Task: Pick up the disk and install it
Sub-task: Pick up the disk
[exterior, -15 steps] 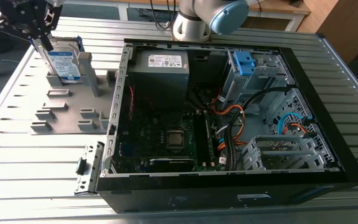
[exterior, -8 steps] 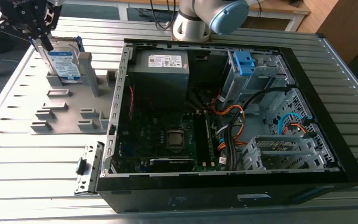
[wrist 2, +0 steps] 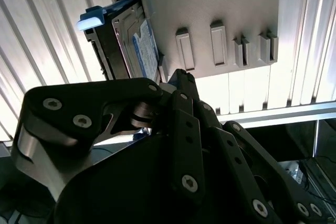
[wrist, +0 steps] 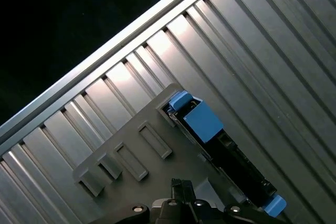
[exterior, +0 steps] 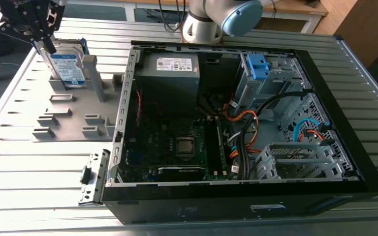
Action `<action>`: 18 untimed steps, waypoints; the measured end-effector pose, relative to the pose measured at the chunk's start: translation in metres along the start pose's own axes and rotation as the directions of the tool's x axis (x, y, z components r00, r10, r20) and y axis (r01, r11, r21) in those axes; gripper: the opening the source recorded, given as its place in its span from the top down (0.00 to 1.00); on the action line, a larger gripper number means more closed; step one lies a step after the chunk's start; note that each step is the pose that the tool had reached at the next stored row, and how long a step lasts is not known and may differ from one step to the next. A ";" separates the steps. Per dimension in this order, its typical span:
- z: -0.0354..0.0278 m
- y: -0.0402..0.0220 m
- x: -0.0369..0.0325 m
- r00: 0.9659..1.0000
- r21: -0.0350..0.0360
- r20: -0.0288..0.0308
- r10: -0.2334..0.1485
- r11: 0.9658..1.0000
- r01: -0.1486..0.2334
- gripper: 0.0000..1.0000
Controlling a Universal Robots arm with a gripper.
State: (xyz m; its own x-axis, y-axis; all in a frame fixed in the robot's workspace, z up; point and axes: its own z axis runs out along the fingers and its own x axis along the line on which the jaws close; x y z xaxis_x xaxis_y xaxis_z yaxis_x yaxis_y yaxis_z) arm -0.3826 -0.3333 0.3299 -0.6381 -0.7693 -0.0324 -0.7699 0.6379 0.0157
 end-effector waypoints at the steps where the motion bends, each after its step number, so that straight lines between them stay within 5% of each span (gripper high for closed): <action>1: 0.0000 0.0000 0.0000 1.000 0.000 0.000 -0.004 1.000 0.004 0.89; 18: 0.0000 0.0000 0.0000 0.997 -0.003 -0.001 -0.080 0.997 0.080 0.89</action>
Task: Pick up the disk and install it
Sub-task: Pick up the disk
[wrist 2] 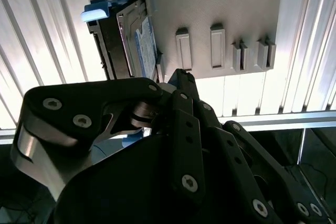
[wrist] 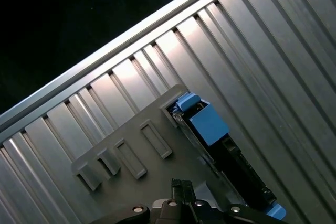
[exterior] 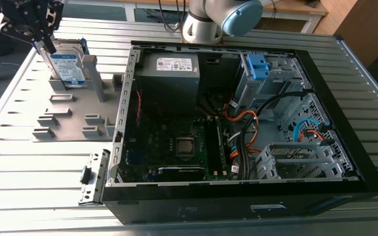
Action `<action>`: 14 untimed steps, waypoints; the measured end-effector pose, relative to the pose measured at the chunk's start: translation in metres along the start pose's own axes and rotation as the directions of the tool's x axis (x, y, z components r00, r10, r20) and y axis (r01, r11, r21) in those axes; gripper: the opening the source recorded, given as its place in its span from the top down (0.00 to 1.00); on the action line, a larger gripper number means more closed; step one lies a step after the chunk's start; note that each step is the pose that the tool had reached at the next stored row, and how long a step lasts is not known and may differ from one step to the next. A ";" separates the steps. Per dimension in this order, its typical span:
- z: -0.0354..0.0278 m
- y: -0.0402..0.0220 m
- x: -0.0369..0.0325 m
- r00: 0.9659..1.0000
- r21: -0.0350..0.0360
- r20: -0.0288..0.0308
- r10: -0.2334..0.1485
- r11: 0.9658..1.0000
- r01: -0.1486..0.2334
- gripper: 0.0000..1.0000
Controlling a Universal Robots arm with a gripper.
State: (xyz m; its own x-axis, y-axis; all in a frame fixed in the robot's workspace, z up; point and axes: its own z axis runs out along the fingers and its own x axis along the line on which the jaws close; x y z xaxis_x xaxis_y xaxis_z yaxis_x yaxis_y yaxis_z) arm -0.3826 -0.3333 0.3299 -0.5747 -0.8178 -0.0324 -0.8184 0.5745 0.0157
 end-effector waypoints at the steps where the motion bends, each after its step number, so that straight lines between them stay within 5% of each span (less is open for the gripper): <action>1: 0.0000 0.0000 0.0000 1.000 0.000 0.000 -0.004 1.000 0.004 0.89; 14: 0.0000 0.0000 0.0000 0.997 -0.002 -0.001 -0.074 0.997 0.074 0.89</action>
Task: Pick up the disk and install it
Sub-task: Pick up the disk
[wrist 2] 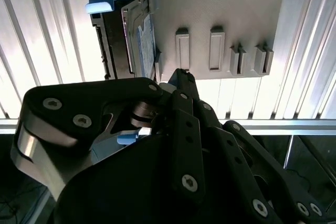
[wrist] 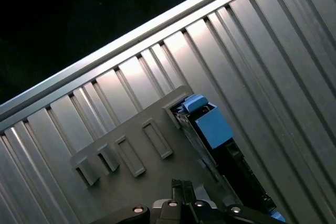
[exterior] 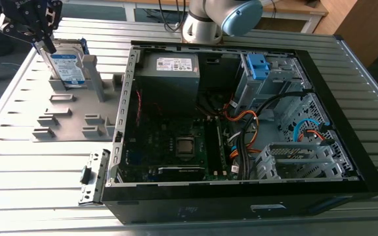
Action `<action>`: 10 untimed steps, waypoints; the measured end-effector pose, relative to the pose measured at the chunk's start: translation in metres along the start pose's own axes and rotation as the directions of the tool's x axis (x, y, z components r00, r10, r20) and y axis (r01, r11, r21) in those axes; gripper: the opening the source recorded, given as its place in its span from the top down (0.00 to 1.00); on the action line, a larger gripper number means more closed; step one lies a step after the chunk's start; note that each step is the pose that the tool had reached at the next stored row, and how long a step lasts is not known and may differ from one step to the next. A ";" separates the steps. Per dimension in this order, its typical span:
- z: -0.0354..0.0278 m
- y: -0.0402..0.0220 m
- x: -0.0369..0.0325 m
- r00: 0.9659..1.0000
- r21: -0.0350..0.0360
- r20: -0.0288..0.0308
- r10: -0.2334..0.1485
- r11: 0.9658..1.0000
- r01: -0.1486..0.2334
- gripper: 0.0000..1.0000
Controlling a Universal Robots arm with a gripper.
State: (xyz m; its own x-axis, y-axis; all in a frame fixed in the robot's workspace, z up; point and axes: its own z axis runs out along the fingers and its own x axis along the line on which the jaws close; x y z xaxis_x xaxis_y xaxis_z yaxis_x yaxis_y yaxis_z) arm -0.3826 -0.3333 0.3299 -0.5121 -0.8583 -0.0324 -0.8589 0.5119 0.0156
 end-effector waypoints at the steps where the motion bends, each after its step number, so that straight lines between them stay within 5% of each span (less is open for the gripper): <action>1: 0.0000 0.0000 0.0000 1.000 0.000 0.000 -0.006 1.000 0.006 0.89; 10: 0.0000 0.0000 0.0000 0.999 -0.002 -0.001 -0.054 0.999 0.054 0.89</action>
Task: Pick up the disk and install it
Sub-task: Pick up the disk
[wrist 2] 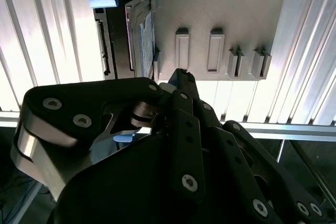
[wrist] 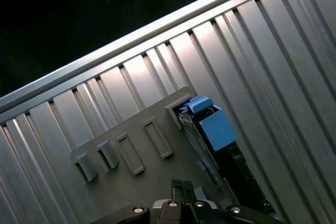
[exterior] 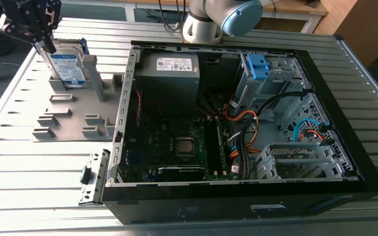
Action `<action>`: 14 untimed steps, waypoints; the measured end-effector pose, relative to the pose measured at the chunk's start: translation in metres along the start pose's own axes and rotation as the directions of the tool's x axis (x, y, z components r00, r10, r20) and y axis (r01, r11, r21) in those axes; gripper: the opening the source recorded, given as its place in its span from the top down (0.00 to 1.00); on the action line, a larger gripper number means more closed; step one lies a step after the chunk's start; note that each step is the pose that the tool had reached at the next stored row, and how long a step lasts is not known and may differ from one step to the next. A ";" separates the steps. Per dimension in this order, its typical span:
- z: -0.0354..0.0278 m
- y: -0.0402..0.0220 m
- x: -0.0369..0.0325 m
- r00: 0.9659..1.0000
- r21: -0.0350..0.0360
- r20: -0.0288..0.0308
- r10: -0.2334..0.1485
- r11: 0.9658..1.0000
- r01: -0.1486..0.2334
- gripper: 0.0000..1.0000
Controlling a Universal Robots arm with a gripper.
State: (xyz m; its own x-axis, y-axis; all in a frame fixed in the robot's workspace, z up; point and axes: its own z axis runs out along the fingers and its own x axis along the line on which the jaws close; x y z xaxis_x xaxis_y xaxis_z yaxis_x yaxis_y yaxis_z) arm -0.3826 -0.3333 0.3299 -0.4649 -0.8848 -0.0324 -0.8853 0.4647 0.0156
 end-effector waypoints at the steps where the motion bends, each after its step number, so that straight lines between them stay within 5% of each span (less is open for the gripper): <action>1: 0.0000 0.0000 0.0000 1.000 0.000 0.000 -0.005 1.000 0.005 0.89; 14: 0.0000 0.0000 0.0000 0.998 -0.002 -0.001 -0.067 0.998 0.067 0.89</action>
State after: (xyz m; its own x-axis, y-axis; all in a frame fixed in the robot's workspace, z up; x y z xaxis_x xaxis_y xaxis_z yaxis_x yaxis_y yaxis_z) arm -0.3826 -0.3333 0.3299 -0.4043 -0.9140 -0.0324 -0.9146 0.4040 0.0157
